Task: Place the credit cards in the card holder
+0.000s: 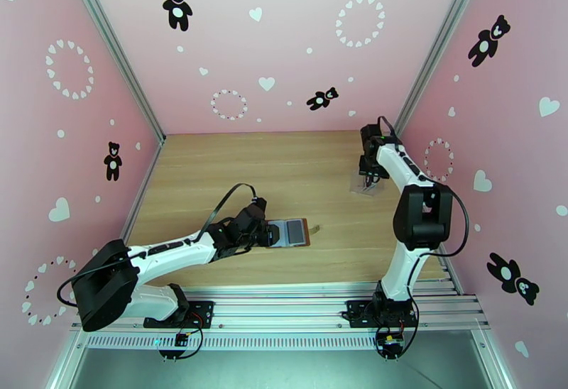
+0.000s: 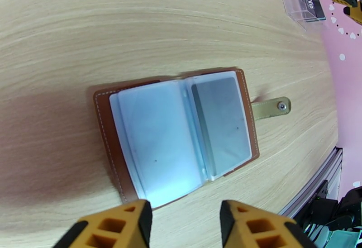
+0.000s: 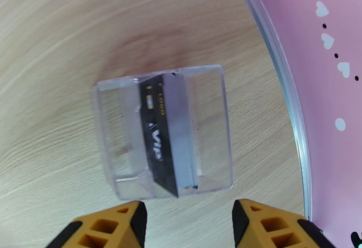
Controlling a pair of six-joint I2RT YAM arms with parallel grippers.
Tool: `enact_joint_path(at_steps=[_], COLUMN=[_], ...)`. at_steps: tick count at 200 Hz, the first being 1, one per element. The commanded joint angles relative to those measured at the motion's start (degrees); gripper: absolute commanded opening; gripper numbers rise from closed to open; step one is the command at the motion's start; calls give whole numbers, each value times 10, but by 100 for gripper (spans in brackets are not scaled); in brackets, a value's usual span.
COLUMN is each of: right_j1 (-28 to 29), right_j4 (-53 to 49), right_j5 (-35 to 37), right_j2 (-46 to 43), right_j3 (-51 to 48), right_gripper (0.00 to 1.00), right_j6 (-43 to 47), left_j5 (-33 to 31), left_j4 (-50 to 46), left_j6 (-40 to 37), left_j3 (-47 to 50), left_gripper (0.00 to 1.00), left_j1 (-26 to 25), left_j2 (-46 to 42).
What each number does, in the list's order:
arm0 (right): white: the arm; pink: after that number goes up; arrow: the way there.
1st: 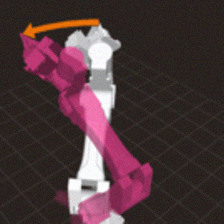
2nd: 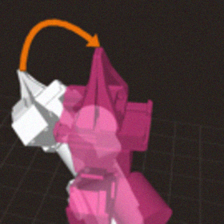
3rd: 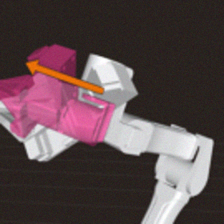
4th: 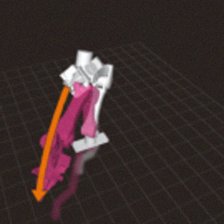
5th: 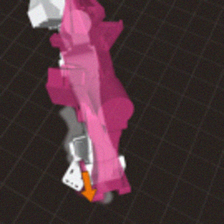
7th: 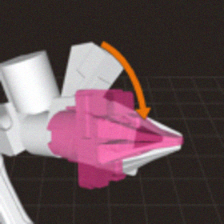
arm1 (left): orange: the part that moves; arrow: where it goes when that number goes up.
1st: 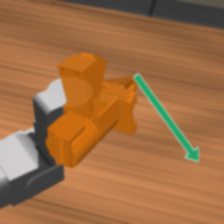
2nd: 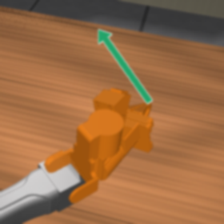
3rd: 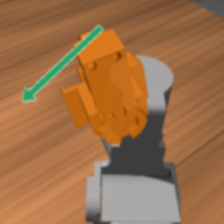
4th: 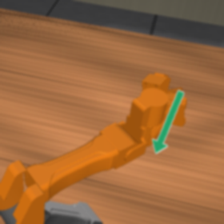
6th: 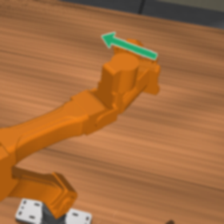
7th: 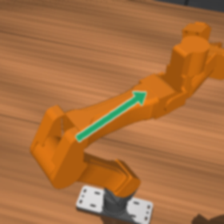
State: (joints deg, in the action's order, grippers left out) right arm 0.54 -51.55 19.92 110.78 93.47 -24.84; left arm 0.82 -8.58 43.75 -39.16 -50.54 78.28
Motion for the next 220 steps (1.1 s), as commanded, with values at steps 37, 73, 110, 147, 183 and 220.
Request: enact_joint_path(at_steps=[37,73,110,147,183,220], right_j1=[-21,-24,-26,-29,-29,-30], right_j4=[-27,-28,-38,-39,-45,-48], right_j5=[-45,-40,-26,-14,-10,3], right_j2=[63,83,98,106,120,121], right_j3=[54,63,76,79,92,97], right_gripper=[57,57,57,57,57,56], right_j6=[16,15,17,15,16,11], left_j5=[0,2,6,7,6,5], left_j4=[-5,-7,-1,0,-3,-2], left_j6=[-2,-3,0,1,1,2], left_j3=[-10,-14,-15,-16,-16,-14], left_gripper=[46,46,46,46,46,46], left_j1=[4,4,4,4,4,4], left_j2=[16,20,30,37,37,39])
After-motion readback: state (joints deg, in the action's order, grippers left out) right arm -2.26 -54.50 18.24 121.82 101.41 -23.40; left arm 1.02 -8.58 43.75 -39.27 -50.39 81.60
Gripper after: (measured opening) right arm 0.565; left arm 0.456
